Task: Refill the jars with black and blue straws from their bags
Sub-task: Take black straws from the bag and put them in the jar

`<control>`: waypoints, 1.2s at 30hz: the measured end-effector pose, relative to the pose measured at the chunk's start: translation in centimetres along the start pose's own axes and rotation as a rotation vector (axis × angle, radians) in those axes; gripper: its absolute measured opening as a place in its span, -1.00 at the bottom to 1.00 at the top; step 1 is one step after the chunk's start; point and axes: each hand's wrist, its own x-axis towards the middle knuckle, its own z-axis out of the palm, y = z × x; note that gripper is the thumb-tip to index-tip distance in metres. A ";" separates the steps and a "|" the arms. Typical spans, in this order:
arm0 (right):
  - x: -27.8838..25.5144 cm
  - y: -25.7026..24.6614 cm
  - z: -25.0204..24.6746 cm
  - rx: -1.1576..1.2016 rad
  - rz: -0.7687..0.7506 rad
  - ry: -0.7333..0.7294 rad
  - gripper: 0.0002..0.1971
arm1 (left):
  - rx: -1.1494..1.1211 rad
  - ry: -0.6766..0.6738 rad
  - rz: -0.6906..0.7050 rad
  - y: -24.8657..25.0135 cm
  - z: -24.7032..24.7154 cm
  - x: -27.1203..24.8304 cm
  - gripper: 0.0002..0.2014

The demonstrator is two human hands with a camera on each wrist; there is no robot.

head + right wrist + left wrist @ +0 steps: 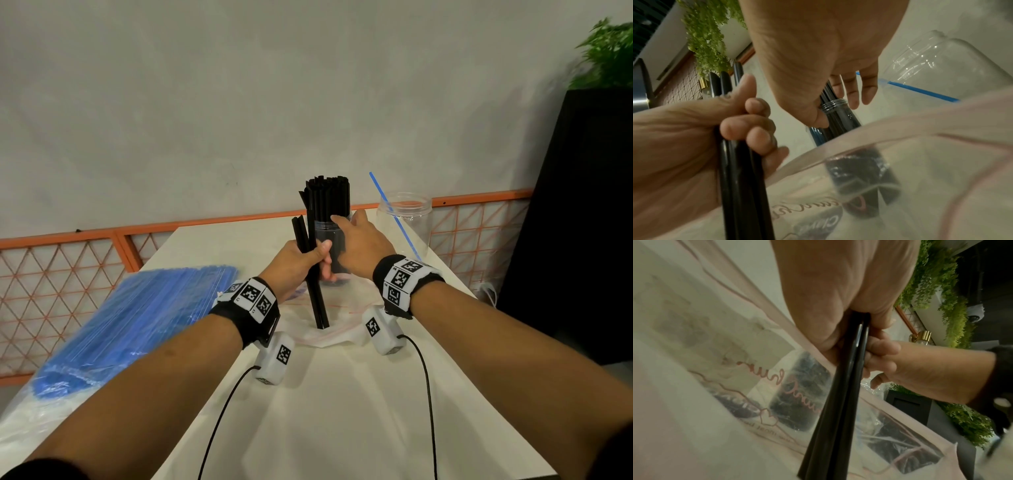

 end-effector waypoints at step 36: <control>3.1 0.5 1.6 -0.072 -0.101 0.220 -0.75 | 0.040 0.194 0.460 12.8 0.6 12.0 -0.47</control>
